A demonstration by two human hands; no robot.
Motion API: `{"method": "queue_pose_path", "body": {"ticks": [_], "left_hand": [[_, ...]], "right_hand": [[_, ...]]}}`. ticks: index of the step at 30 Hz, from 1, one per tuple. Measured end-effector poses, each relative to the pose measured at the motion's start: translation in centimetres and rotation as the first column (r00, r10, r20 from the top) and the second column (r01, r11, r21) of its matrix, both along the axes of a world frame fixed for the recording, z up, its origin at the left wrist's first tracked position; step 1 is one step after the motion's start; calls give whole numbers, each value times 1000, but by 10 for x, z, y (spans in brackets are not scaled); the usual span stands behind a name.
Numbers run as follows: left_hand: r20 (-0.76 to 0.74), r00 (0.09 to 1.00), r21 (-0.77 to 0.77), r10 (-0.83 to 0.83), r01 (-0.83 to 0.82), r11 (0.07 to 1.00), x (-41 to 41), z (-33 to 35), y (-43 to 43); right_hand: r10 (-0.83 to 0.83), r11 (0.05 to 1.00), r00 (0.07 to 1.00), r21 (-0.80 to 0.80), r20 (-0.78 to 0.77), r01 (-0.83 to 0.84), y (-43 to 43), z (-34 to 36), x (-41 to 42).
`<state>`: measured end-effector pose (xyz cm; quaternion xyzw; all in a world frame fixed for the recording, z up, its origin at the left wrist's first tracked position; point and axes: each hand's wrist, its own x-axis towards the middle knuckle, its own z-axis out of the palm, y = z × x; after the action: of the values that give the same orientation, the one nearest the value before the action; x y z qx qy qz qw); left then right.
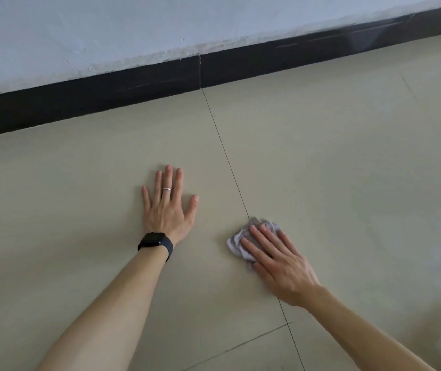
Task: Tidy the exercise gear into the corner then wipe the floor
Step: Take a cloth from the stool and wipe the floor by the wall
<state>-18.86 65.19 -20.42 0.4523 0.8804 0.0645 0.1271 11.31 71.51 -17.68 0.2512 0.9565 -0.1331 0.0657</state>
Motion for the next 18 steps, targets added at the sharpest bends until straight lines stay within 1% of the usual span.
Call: {"method": "queue_pose_path", "body": {"ticks": [1,2,3,4,5,6,7,8,9,10,11,12,13,14,15,16,17,18], "left_hand": [[5,1000,0,-1,1,1000,1,-1,-1],[13,1000,1,-1,1,1000,2,-1,-2],[20,1000,1,-2,2,1000,4,-2,-4],[21,1000,-2,1,-1,1000,5,-2,-5],[17,1000,-3,7,-7,1000,5,-1,-6],[16,1000,-7,7,-7,1000,7,-1,-7],[18,1000,-7,5,-5,1000,9,-1,-7],[21,1000,-4,1,-1,1000,13,-2,-9],[21,1000,0,0,0,1000,18,-2,-11],[18,1000,3,1,-1,1000,23,-2,-14],[16,1000,1,3,-3,1000,29,-2,-18],[16,1000,-1,3,-3,1000,34,-2,-20],[15,1000,-4,1,-1,1000,38,-1,-23],[17,1000,-8,0,1,1000,40,-1,-25],[23,1000,-14,-5,6,1000,41,0,-26],[32,999,-18,-11,12,1000,39,2,-27],[51,999,-18,-19,20,1000,38,3,-27],[80,997,-5,-25,26,1000,35,5,-28]], "right_hand": [[-135,991,991,11,-2,135,11,-1,18],[-354,935,935,-3,0,354,23,-2,35],[-607,794,794,-30,21,608,35,-1,52],[-802,594,596,-54,46,803,41,0,67],[-908,409,414,-68,63,910,43,1,75],[-954,284,290,-75,79,956,37,2,77],[-967,234,240,-80,87,969,24,1,73],[-962,255,261,-78,85,964,4,0,65],[-938,334,339,-72,70,940,-22,-1,56],[-887,456,459,-66,48,888,-50,-1,44],[-798,599,602,-65,37,798,-78,0,33],[-663,745,748,-73,27,663,-104,0,24],[-480,873,877,-89,13,479,-125,1,16],[-279,956,960,-102,-12,276,-137,1,11],[-111,987,993,-120,-45,105,-135,2,9],[-12,993,997,-116,-74,4,-120,2,6],[-2,995,997,-96,-78,-5,-100,0,4],[-78,995,995,-72,-69,73,-75,-2,0]]}}
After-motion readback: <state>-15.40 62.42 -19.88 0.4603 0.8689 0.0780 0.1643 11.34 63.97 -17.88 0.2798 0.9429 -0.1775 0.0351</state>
